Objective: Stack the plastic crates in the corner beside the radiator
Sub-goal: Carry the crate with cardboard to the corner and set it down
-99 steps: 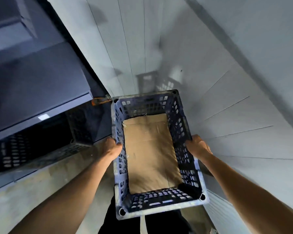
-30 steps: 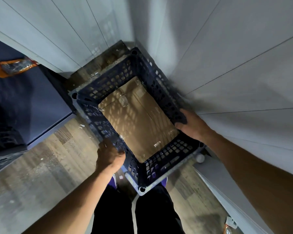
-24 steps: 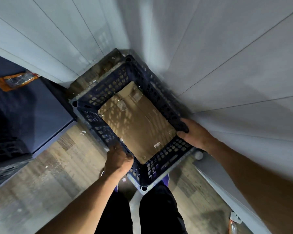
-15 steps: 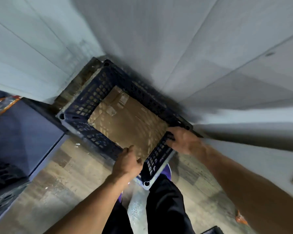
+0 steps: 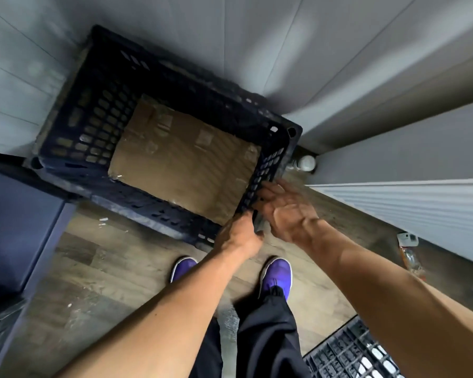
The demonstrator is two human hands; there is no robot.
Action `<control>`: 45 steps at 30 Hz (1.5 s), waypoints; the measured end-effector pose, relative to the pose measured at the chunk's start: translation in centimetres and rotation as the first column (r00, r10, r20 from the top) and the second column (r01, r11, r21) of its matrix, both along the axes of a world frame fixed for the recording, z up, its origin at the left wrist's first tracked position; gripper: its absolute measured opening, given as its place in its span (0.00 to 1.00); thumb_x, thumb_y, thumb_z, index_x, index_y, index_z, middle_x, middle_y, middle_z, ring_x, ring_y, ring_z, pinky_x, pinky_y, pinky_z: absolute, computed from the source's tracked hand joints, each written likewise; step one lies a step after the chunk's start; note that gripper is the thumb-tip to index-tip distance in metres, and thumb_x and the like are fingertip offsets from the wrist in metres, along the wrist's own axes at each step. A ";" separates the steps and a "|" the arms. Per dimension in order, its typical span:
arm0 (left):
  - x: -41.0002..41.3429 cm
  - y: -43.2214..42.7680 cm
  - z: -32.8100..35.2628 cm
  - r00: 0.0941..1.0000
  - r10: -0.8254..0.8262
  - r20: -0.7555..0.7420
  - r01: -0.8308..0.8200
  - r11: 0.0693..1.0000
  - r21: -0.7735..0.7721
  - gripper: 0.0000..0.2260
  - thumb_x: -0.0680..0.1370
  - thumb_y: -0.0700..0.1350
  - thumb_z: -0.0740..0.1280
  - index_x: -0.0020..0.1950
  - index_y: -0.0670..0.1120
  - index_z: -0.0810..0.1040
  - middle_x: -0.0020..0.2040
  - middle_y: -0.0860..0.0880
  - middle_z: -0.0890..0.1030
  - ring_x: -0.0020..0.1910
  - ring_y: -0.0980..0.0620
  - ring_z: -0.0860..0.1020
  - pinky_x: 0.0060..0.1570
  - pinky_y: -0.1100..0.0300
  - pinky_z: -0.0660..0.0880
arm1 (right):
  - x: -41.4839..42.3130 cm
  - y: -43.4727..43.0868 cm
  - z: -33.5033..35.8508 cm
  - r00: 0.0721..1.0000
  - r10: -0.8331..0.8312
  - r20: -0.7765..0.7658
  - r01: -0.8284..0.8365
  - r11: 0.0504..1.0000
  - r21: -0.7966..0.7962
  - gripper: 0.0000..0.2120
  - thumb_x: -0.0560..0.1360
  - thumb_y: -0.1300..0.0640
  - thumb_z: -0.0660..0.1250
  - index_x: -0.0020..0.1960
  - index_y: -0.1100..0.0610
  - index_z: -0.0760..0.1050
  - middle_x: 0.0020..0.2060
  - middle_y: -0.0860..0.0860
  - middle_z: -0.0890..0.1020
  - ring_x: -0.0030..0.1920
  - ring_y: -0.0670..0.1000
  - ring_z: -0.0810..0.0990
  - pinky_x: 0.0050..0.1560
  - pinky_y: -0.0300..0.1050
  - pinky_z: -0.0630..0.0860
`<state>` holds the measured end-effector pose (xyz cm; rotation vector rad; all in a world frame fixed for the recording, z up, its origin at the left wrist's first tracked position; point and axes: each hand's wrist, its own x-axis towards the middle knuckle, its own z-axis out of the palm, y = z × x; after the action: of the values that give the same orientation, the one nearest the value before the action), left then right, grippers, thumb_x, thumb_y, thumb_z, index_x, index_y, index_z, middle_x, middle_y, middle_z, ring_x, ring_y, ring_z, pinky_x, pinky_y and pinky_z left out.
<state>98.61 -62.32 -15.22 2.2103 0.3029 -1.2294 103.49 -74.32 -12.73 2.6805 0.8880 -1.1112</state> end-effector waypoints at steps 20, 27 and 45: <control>-0.2 -5.5 -1.1 0.997 -0.067 0.029 0.061 0.984 0.170 0.20 0.78 0.50 0.67 0.70 0.54 0.69 0.62 0.46 0.80 0.62 0.42 0.77 0.58 0.54 0.74 | 0.6 -4.2 -3.8 0.995 0.008 0.098 -0.006 1.000 -0.019 0.13 0.76 0.55 0.64 0.58 0.45 0.78 0.57 0.41 0.79 0.64 0.49 0.67 0.73 0.55 0.51; 0.4 -5.1 -0.7 0.991 -0.133 0.003 0.131 0.979 0.156 0.16 0.77 0.51 0.65 0.64 0.48 0.74 0.61 0.43 0.81 0.61 0.42 0.78 0.56 0.53 0.74 | -0.1 -3.4 -3.7 0.989 -0.126 0.073 0.129 0.991 -0.035 0.17 0.76 0.58 0.60 0.63 0.49 0.76 0.63 0.46 0.77 0.70 0.51 0.64 0.76 0.60 0.47; -2.7 1.1 11.2 0.912 -0.403 0.081 0.406 0.914 -0.022 0.27 0.81 0.52 0.60 0.79 0.53 0.57 0.74 0.46 0.70 0.71 0.43 0.69 0.68 0.52 0.68 | -10.8 -2.7 8.0 0.597 -0.793 -0.118 0.801 0.597 0.043 0.22 0.79 0.46 0.60 0.71 0.51 0.69 0.66 0.54 0.74 0.66 0.58 0.70 0.66 0.50 0.69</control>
<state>95.90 -61.18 -4.00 2.3521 -0.2230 -1.3412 92.64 -77.01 -4.76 3.1931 -0.4033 -1.3247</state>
